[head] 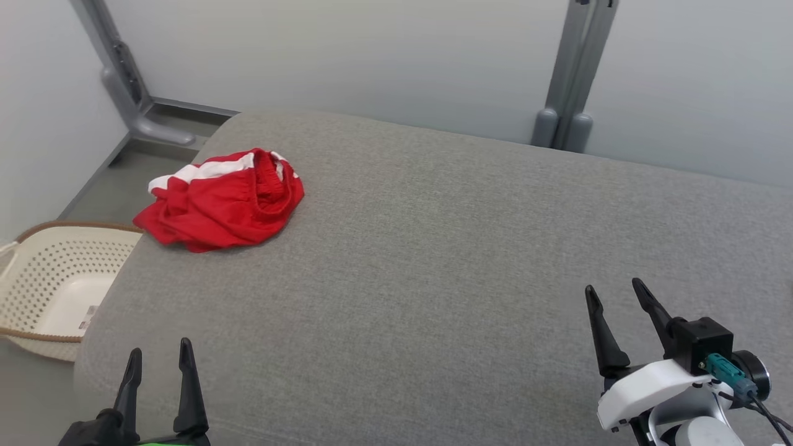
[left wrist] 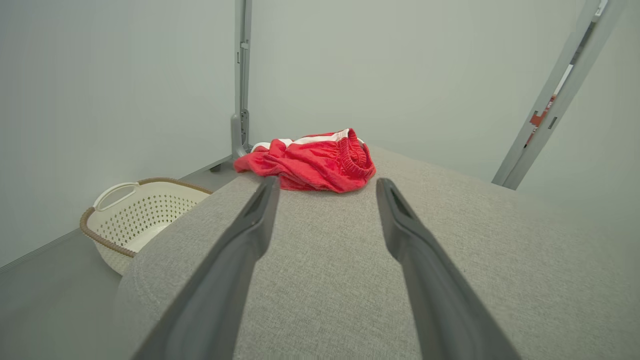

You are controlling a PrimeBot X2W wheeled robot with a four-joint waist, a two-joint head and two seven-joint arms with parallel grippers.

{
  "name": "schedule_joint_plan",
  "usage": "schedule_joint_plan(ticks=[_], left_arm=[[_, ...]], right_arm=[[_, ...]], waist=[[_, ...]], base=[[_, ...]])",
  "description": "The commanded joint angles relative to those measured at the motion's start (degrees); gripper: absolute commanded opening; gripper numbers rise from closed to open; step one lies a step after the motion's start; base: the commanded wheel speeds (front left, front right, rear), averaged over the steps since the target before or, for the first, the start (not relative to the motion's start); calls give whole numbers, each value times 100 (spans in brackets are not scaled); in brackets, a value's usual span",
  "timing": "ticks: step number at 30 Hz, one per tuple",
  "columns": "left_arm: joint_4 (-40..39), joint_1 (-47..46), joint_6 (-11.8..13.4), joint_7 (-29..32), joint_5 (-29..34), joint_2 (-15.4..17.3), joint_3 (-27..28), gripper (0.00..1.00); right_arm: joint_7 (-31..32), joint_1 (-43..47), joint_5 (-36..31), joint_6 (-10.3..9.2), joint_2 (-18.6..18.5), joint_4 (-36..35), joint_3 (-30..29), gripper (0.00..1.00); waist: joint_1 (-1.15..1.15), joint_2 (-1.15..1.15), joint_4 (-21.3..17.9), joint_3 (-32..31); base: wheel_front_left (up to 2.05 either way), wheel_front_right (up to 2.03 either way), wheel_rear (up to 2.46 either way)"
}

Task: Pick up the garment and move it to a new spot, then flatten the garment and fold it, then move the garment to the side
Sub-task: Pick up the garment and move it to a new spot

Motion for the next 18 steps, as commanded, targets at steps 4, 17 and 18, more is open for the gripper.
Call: schedule_joint_plan(ticks=[4,17,18], left_arm=[[-38,90,-18,-14,74,7,40,100],[-57,86,-10,-14,89,7,20,100],[-53,78,-11,-14,89,7,19,100]], right_arm=[[-37,-60,51,-11,3,46,103,100],[-94,-102,73,-11,-15,122,202,100],[-100,-93,89,-11,-21,130,207,100]], waist=[[0,0,543,33],[0,0,858,80],[0,0,869,76]], base=[[0,0,0],[0,0,0],[0,0,0]])
